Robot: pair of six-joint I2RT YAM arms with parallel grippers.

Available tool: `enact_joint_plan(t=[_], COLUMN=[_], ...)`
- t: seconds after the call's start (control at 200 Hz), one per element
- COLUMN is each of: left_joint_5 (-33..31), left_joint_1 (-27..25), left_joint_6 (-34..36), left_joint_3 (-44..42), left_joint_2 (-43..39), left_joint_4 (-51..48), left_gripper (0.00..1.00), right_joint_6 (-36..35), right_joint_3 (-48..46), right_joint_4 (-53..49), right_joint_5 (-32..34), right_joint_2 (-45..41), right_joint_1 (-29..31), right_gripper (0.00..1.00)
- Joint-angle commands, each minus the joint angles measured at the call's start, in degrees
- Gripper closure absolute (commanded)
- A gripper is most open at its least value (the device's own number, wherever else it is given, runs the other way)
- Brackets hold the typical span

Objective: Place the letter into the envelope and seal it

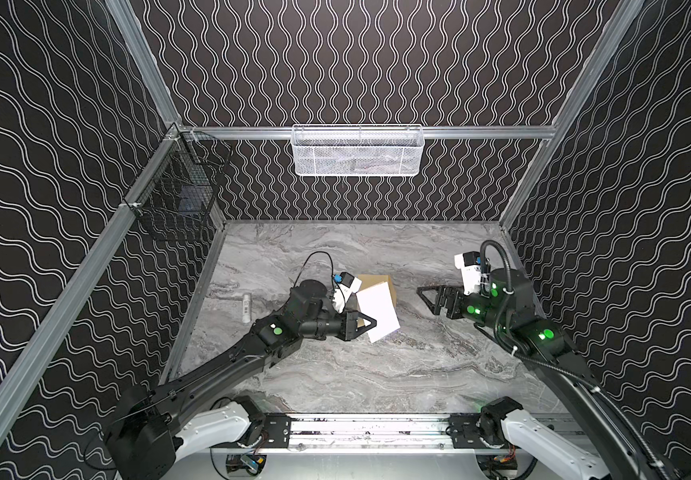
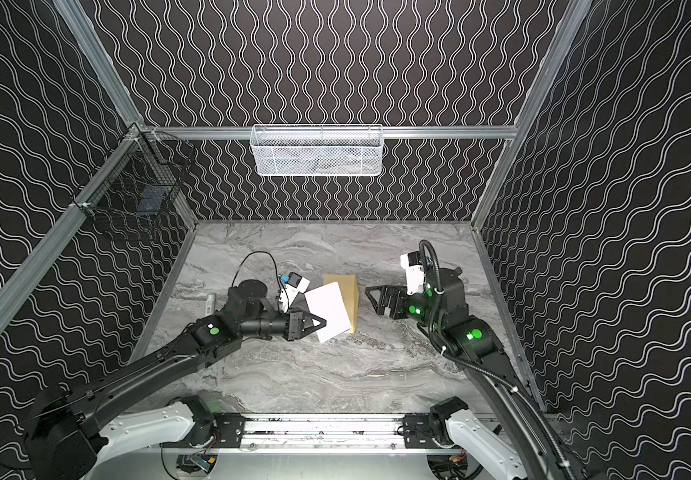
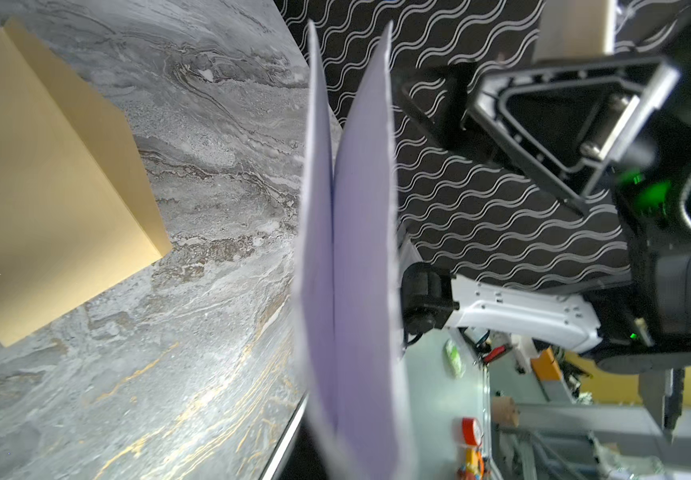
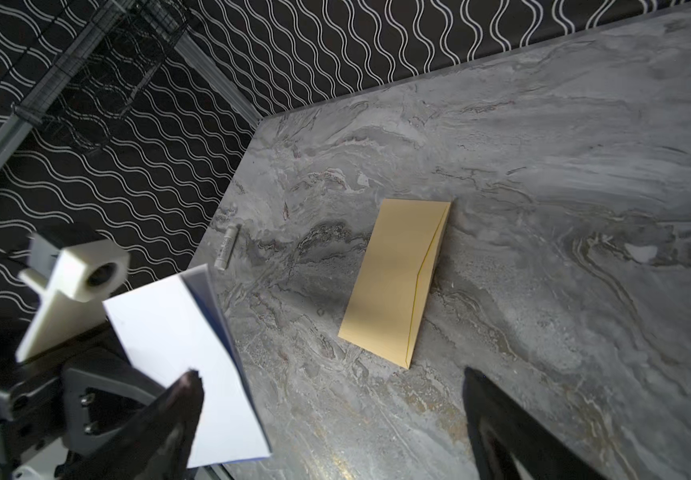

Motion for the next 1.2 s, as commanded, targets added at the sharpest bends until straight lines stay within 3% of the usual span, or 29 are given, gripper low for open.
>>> enact_joint_plan(t=[0.0, 0.11, 0.26, 0.475, 0.736, 0.961, 1.196], left_joint_5=[5.4, 4.7, 5.3, 6.8, 8.1, 8.1, 7.8], left_joint_1=[0.5, 1.2, 2.8, 2.8, 2.8, 2.7, 2.7], left_joint_6=[14.3, 22.3, 26.0, 26.8, 27.0, 27.2, 27.8], left_joint_3=[2.9, 6.8, 9.4, 10.2, 10.2, 10.0, 10.0], left_joint_2=[0.2, 1.1, 2.9, 5.0, 4.2, 4.5, 5.6], left_joint_4=[-8.2, -15.3, -17.1, -15.2, -13.6, -13.6, -13.6], left_gripper=[1.00, 1.00, 1.00, 1.00, 1.00, 1.00, 1.00], right_joint_6=[-8.4, -12.1, -11.7, -8.0, -8.8, -8.6, -8.5], right_joint_3=[-0.5, -1.6, -4.4, -9.1, -9.5, -9.3, -9.5], right_joint_4=[6.3, 11.0, 17.3, 25.0, 25.9, 26.5, 24.9], right_joint_5=[-14.0, -21.5, -30.2, -32.8, -31.5, -30.6, -31.2], right_joint_2=[1.8, 3.4, 4.7, 4.8, 9.1, 11.0, 10.2], right_joint_1=[-0.8, -0.9, -0.7, 0.1, 4.0, 7.1, 7.1], right_gripper=[0.03, 0.05, 0.09, 0.14, 0.20, 0.48, 0.64])
